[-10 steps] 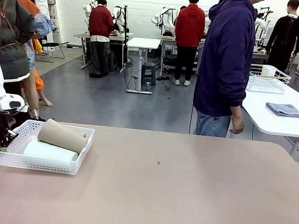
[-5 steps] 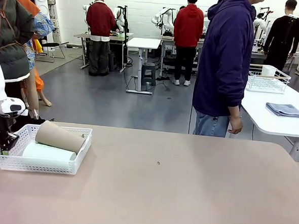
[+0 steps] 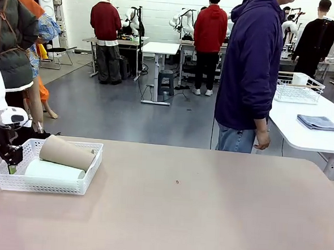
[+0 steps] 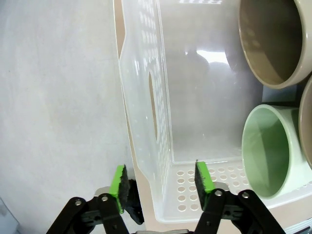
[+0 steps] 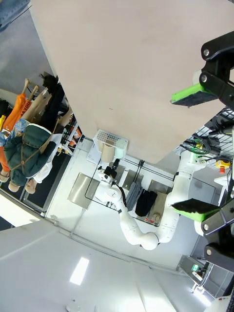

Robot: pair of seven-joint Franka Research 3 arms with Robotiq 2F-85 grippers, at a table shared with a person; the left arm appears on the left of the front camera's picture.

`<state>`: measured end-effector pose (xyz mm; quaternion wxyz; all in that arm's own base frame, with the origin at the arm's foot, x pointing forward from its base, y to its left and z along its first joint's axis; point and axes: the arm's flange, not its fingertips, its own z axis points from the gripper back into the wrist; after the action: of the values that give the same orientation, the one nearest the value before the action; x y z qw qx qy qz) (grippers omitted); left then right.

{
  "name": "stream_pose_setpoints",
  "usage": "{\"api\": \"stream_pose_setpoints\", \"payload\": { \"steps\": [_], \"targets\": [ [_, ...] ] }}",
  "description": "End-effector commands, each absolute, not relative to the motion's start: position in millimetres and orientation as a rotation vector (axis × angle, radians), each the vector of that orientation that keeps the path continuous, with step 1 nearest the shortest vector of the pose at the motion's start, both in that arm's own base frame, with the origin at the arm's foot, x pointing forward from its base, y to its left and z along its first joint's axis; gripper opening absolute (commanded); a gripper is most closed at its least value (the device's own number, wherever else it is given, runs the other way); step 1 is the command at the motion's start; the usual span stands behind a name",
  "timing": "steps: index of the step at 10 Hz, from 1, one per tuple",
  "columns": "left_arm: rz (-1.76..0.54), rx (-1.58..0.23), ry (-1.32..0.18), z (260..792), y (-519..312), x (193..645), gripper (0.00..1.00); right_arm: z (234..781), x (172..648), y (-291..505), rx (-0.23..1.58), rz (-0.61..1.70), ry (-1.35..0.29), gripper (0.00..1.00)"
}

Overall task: Clean and organize the cups into the basket.
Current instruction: Move the Organizing basket back to the left side of the table.

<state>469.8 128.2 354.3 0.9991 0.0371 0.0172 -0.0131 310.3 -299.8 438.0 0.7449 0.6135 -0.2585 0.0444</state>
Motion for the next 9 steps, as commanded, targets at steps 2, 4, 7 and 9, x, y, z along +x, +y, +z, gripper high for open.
{"api": "stream_pose_setpoints", "payload": {
  "steps": [2,4,7,9],
  "targets": [
    [-0.053,0.072,0.014,359.0,131.3,467.9,1.0,437.9,311.2,-299.6,1.336,0.095,-0.568,1.0],
    [-0.064,0.081,-0.011,379.8,126.5,463.0,1.0,437.9,311.2,-299.6,1.336,0.095,-0.568,1.0],
    [-0.119,0.081,-0.09,454.1,101.3,424.1,1.0,437.9,311.2,-299.6,1.336,0.095,-0.568,1.0],
    [-0.15,0.068,-0.131,481.3,90.2,390.5,1.0,437.9,311.2,-299.6,1.336,0.095,-0.568,1.0]
  ]
}}
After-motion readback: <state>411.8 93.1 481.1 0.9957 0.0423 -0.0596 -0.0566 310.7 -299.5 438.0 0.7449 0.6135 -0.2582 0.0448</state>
